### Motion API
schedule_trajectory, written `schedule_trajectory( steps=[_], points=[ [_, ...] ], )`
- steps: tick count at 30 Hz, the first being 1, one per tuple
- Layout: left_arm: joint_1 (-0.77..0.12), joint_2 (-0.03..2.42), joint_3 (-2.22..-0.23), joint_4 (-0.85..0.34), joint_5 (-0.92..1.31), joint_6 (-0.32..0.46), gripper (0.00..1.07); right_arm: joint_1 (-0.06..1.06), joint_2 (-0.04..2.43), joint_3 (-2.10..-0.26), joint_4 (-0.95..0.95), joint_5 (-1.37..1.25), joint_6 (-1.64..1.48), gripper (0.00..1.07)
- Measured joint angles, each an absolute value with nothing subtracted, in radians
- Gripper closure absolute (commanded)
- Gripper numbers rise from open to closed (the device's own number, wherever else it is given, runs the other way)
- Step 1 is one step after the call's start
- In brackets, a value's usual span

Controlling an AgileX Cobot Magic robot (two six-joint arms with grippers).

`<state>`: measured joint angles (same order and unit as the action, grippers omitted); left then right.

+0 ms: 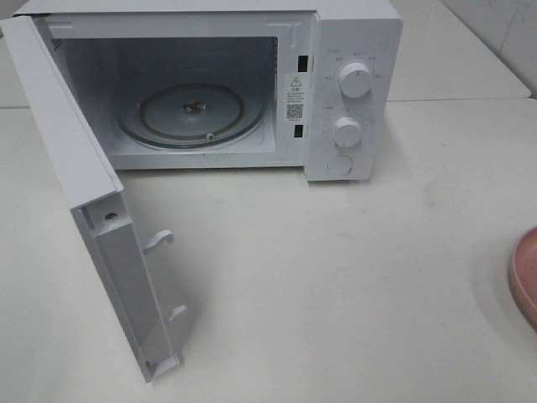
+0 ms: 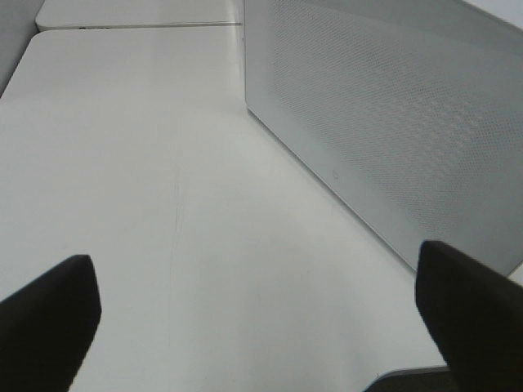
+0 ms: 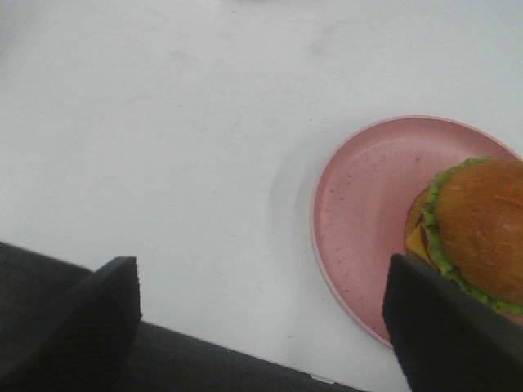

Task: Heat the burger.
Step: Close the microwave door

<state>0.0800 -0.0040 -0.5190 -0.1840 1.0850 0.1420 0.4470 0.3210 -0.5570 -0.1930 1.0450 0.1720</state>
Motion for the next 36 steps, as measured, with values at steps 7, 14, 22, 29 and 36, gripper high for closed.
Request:
schedule_trajectory(
  steps=[7,14,22,29,36],
  points=[
    [0.08,-0.004,-0.519,-0.184,1.085,0.142,0.06,0.313,0.185,-0.505,-0.189,1.022,0.171,0.33],
    [0.08,-0.004,-0.519,-0.184,1.085,0.142,0.06,0.23,0.092,-0.499,-0.146,1.007,0.113,0.33],
    [0.08,-0.004,-0.519,-0.184,1.085,0.142,0.06,0.16,0.01,-0.499,-0.128,1.004,0.083,0.33],
    [0.08,-0.004,-0.519,-0.184,1.085,0.142,0.06,0.138,-0.004,-0.499,-0.11,1.005,0.075,0.33],
    [0.08,-0.004,-0.519,-0.184,1.085,0.142,0.06,0.138,-0.004,-0.499,-0.11,1.005,0.075,0.33]
  ],
)
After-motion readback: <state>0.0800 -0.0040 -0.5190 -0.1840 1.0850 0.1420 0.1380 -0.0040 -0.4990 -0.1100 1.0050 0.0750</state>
